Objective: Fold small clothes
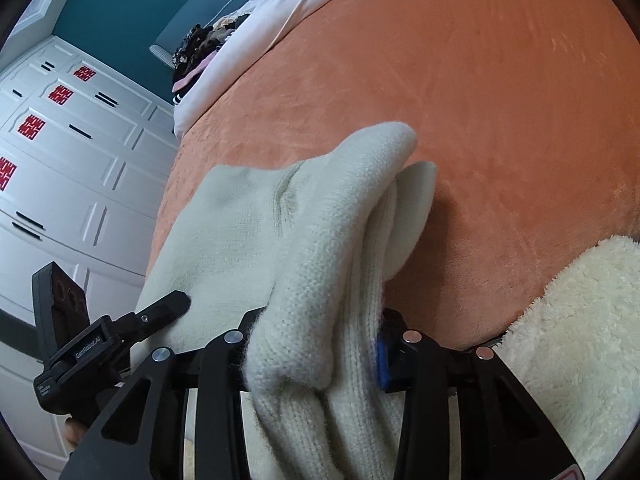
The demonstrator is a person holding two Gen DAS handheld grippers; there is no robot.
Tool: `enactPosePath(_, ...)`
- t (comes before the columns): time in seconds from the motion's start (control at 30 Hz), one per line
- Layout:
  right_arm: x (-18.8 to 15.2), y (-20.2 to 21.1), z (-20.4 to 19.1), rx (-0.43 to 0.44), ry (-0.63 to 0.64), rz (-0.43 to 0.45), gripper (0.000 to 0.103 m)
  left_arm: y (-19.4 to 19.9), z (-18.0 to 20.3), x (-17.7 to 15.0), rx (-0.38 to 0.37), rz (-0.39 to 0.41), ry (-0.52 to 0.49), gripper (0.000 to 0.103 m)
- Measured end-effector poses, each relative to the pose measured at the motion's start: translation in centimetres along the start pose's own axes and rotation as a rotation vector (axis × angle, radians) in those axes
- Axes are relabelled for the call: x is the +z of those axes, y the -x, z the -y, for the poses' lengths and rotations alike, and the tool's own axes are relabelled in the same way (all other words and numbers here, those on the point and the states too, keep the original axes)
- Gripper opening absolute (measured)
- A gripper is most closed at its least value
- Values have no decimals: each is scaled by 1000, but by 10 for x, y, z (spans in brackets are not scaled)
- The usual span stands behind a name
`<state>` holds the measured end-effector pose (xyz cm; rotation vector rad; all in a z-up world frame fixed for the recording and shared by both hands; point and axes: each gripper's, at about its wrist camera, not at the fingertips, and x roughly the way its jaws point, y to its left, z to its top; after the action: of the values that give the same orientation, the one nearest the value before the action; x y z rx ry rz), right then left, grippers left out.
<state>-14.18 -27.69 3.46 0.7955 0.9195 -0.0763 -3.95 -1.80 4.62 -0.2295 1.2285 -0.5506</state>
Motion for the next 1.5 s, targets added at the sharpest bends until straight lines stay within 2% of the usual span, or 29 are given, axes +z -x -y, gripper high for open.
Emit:
enactPosePath(0.23,3,30,-13,15,27,78,36,23,19,1,-32,57,-41,66)
enactPosePath(0.4,16,67,-33,34,89,189,36,49,43,13,-71,137,-86,66)
enactPosePath(0.5,27,95,-50,55,143,278,36,77,64,26,-103,218,-135,66)
enactPosePath(0.67,52,151,-95,121,264,452,36,139,99,50,-170,397,-222,65)
enactPosePath(0.83,81,189,-150,218,400,587,36,209,109,80,-226,584,-263,65)
enactPosePath(0.93,98,194,-182,297,466,632,36,245,103,95,-234,697,-274,65)
enactPosePath(1.03,118,166,-193,348,461,594,36,254,82,113,-213,751,-252,70)
enactPosePath(1.1,128,122,-188,346,421,530,38,230,55,127,-169,738,-206,73)
enactPosePath(1.2,130,20,-156,260,347,349,46,150,0,145,-81,599,-128,76)
enactPosePath(1.27,116,-58,-111,95,234,197,48,78,-51,139,16,483,-28,74)
enactPosePath(1.3,106,-82,-89,15,180,136,46,49,-75,132,53,418,35,72)
enactPosePath(1.33,94,-94,-70,-16,140,103,44,26,-101,119,59,352,112,68)
enactPosePath(1.37,82,-95,-54,-15,108,100,44,15,-122,107,34,319,175,68)
enactPosePath(1.43,67,-85,-38,-25,89,127,47,9,-150,86,2,316,265,70)
enactPosePath(1.47,64,-82,-33,-30,84,128,51,8,-157,82,-2,319,278,76)
enactPosePath(1.5,65,-81,-31,-26,79,122,58,8,-160,81,3,323,288,76)
